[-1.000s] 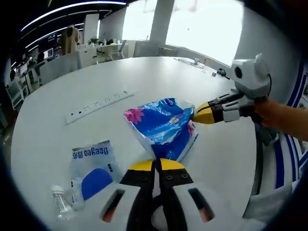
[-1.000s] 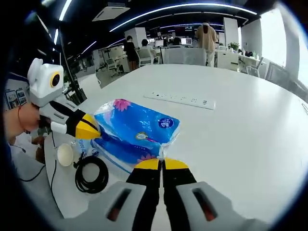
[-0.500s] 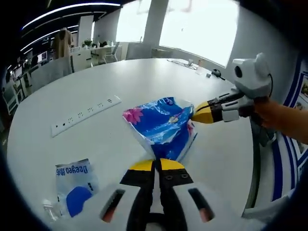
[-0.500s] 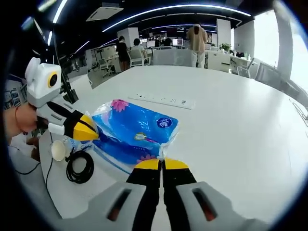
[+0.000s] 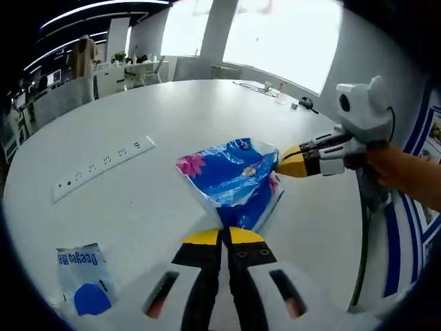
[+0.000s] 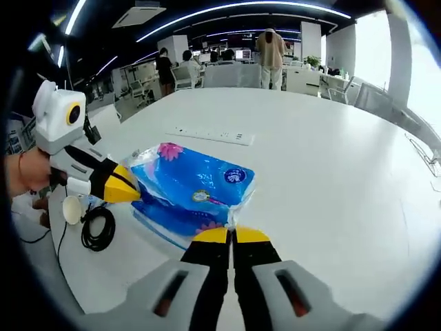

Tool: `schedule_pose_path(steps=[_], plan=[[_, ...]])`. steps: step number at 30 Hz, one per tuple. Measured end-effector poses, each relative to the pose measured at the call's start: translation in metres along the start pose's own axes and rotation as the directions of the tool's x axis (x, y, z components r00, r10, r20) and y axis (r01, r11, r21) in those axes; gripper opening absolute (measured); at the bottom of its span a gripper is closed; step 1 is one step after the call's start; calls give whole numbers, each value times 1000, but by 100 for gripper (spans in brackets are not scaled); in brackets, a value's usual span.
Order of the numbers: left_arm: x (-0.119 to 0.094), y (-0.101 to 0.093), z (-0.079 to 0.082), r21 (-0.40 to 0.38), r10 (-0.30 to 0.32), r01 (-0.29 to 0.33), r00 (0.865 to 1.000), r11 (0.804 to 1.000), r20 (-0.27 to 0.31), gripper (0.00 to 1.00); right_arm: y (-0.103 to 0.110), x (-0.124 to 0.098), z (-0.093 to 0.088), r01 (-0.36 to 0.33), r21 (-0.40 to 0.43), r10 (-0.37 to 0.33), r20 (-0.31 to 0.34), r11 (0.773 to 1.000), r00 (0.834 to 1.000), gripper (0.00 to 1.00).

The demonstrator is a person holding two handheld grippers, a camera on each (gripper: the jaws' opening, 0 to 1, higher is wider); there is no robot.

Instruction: Arrange the tabletop items into an orderly group along one side of the table until the central work area is clear of visible clutter.

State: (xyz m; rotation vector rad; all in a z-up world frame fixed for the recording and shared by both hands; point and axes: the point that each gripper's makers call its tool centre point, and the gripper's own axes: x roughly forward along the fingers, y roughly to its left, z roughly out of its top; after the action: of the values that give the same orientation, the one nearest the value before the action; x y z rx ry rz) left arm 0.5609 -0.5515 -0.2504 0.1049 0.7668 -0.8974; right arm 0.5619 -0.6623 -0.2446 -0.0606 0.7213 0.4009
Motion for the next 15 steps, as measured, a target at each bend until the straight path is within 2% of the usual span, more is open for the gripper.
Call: schedule_pose_path(steps=[15], plan=[[46,-11,1,-35,-36,35,999,999,-32,0,-37,7,-18,39,21,-38,-46,999,998,0]])
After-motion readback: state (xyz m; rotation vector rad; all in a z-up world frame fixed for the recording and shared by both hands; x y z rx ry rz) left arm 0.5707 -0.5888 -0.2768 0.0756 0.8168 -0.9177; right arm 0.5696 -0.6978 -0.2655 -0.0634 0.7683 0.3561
